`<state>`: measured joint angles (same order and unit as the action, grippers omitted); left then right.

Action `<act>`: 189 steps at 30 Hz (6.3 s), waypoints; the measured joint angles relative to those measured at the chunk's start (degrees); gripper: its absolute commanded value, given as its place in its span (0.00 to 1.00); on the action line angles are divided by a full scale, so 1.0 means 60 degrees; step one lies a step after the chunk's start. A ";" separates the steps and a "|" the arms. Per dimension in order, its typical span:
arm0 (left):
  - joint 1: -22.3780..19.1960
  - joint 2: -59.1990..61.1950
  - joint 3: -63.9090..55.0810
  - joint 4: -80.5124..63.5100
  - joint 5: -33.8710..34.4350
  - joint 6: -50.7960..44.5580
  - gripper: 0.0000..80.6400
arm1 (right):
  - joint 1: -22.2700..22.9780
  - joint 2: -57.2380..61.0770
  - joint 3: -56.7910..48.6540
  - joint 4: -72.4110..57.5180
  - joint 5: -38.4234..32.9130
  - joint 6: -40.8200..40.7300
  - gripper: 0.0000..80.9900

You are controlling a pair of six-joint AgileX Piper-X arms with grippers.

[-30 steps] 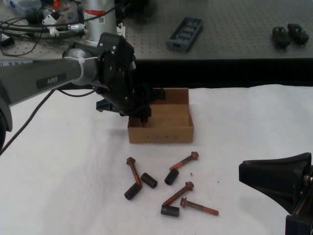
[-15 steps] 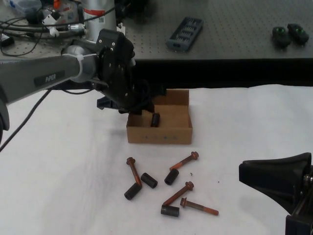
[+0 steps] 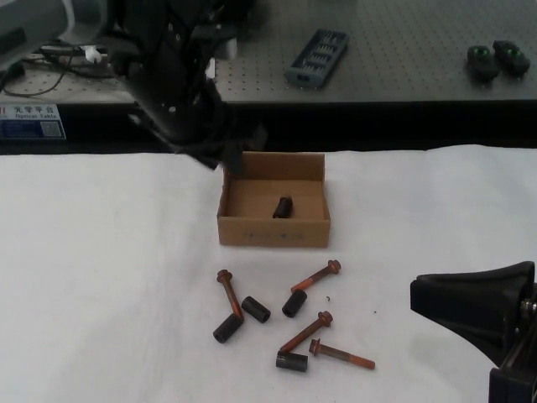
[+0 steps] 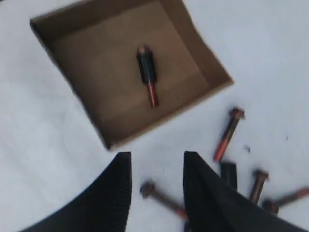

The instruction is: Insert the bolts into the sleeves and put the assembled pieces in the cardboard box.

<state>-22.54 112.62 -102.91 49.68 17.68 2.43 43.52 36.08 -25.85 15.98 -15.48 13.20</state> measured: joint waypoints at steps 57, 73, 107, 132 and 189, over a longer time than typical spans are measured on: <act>-0.1819 -0.0688 0.5744 -0.2007 -0.2276 0.1858 0.28 | 0.0000 0.0000 0.0000 0.0000 0.0103 -0.0019 0.03; -0.1819 -0.1069 0.6338 -0.2858 -0.2276 0.1893 0.31 | 0.0000 0.0000 0.0000 0.0000 0.0103 -0.0019 0.03; -0.1852 -0.1220 0.6406 -0.3843 -0.2551 0.2848 0.34 | 0.0000 0.0000 0.0000 0.0000 0.0103 -0.0019 0.03; -0.1879 -0.2045 0.6145 -0.4011 -0.2537 0.1683 0.01 | 0.0000 0.0000 0.0000 0.0069 0.0126 -0.0019 0.03; -0.1436 -1.1915 1.0102 -0.5466 0.0854 -0.0500 0.01 | -0.0183 1.2083 -0.6732 0.4995 0.1476 -0.7558 0.27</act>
<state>-31.15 41.13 -42.29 16.88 22.81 -0.57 42.42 108.58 -66.24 45.96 -6.63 -32.15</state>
